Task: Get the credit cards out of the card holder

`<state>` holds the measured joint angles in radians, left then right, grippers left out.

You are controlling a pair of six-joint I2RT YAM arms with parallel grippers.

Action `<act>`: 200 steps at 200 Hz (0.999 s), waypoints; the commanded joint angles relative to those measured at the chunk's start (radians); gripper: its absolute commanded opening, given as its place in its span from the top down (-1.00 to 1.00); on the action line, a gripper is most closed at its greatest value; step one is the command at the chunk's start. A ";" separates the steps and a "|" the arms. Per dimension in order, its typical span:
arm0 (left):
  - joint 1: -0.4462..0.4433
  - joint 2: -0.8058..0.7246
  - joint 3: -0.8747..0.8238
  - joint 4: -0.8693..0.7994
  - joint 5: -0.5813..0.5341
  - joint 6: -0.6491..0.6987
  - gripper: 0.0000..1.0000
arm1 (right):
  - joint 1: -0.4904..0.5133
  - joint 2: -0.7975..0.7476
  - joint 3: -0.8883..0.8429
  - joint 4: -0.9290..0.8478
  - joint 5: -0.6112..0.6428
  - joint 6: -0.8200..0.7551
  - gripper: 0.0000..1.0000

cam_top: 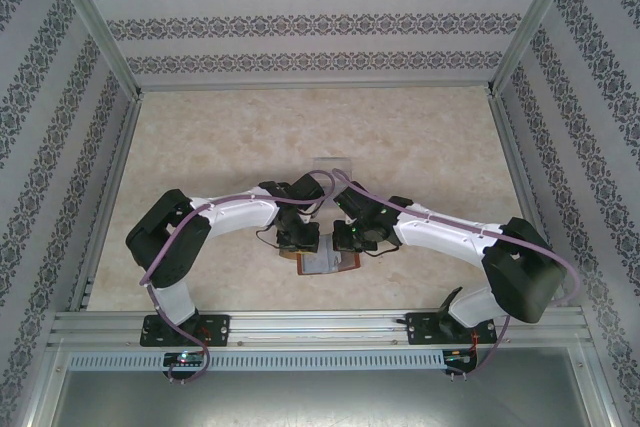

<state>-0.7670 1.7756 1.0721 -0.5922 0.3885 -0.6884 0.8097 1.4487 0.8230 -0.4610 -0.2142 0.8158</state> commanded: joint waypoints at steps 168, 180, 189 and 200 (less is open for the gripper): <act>0.069 -0.203 -0.092 0.003 -0.053 -0.021 0.56 | -0.151 -0.093 0.168 -0.202 -0.014 -0.679 1.00; 0.076 -0.215 -0.111 0.010 -0.050 -0.026 0.56 | -0.169 -0.097 0.174 -0.205 -0.054 -0.805 1.00; 0.080 -0.227 -0.123 0.016 -0.045 -0.030 0.56 | -0.176 -0.094 0.182 -0.215 -0.052 -0.884 1.00; 0.083 -0.234 -0.131 0.020 -0.041 -0.033 0.56 | -0.187 -0.079 0.206 -0.245 -0.034 -0.959 1.00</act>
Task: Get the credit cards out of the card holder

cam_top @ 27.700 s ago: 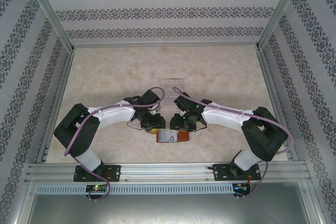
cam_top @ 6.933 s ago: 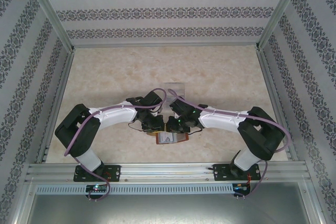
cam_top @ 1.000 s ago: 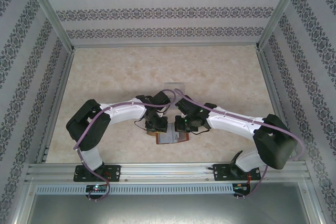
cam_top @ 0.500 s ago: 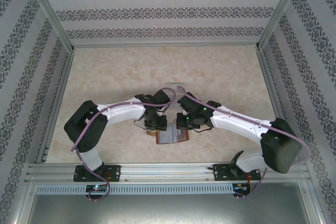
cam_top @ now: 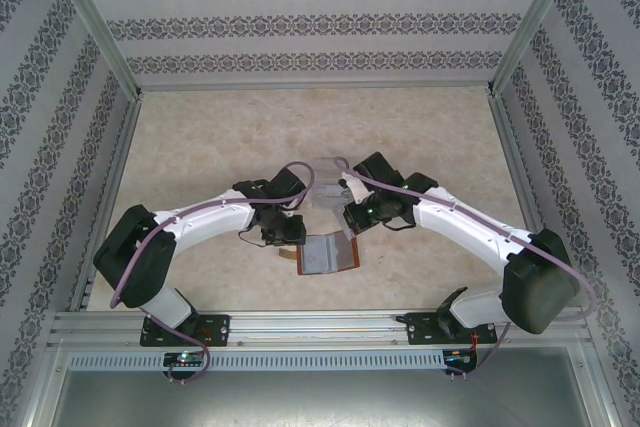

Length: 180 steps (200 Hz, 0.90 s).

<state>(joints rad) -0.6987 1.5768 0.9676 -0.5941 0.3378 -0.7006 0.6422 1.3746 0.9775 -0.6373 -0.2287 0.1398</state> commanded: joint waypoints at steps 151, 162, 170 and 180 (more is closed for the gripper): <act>0.044 -0.086 -0.073 0.005 -0.007 -0.032 0.56 | -0.115 0.461 0.619 -0.462 -0.025 -0.948 1.00; 0.044 -0.088 -0.074 0.005 -0.010 -0.037 0.56 | -0.115 0.497 0.666 -0.489 -0.020 -0.973 1.00; 0.045 -0.089 -0.075 0.008 -0.010 -0.041 0.56 | -0.115 0.523 0.696 -0.512 -0.019 -0.992 1.00; 0.045 -0.089 -0.077 0.014 -0.007 -0.045 0.56 | -0.115 0.552 0.736 -0.535 -0.023 -1.012 1.00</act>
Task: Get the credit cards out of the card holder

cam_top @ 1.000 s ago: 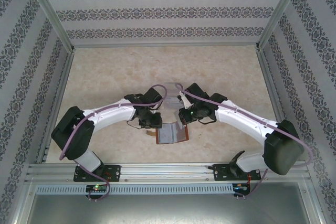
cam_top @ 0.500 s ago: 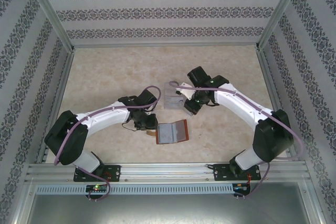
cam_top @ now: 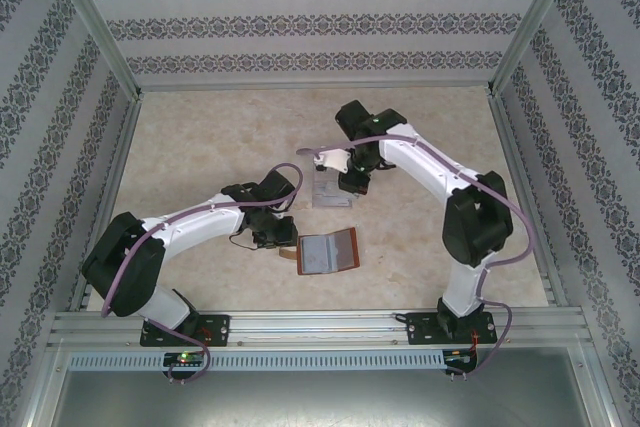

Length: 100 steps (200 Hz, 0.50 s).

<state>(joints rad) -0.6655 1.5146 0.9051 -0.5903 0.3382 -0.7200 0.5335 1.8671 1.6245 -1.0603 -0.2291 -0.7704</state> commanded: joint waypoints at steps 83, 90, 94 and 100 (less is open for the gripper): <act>0.023 -0.018 -0.005 0.010 -0.008 -0.029 0.56 | -0.001 0.243 0.316 -0.203 0.004 -0.179 1.00; 0.025 -0.018 -0.005 0.010 -0.006 -0.030 0.56 | -0.001 0.257 0.331 -0.208 0.004 -0.185 1.00; 0.026 -0.016 -0.004 0.010 -0.006 -0.031 0.56 | -0.001 0.264 0.338 -0.209 0.004 -0.188 1.00; 0.026 -0.015 -0.004 0.011 -0.006 -0.030 0.56 | 0.000 0.274 0.349 -0.213 0.005 -0.190 1.00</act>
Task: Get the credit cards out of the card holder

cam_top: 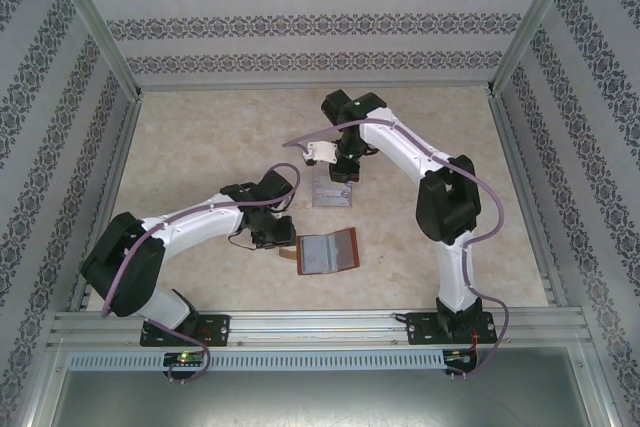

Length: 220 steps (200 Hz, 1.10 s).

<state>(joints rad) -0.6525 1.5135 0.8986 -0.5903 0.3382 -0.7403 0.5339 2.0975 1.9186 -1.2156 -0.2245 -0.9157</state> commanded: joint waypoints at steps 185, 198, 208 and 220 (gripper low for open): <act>0.030 0.004 0.019 0.005 0.012 -0.005 0.56 | 0.005 0.171 0.089 -0.067 -0.016 -0.048 0.76; 0.028 0.005 0.022 0.002 0.012 -0.003 0.56 | 0.003 0.158 0.086 -0.056 -0.004 -0.043 0.73; 0.030 0.004 0.025 0.000 0.011 -0.003 0.56 | 0.002 0.146 0.084 -0.048 0.004 -0.042 0.72; 0.030 0.002 0.026 -0.002 0.011 -0.003 0.56 | 0.001 0.129 0.081 -0.036 0.017 -0.039 0.70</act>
<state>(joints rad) -0.6334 1.5139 0.9016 -0.5903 0.3393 -0.7418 0.5343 2.2597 2.0182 -1.2636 -0.2272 -0.9646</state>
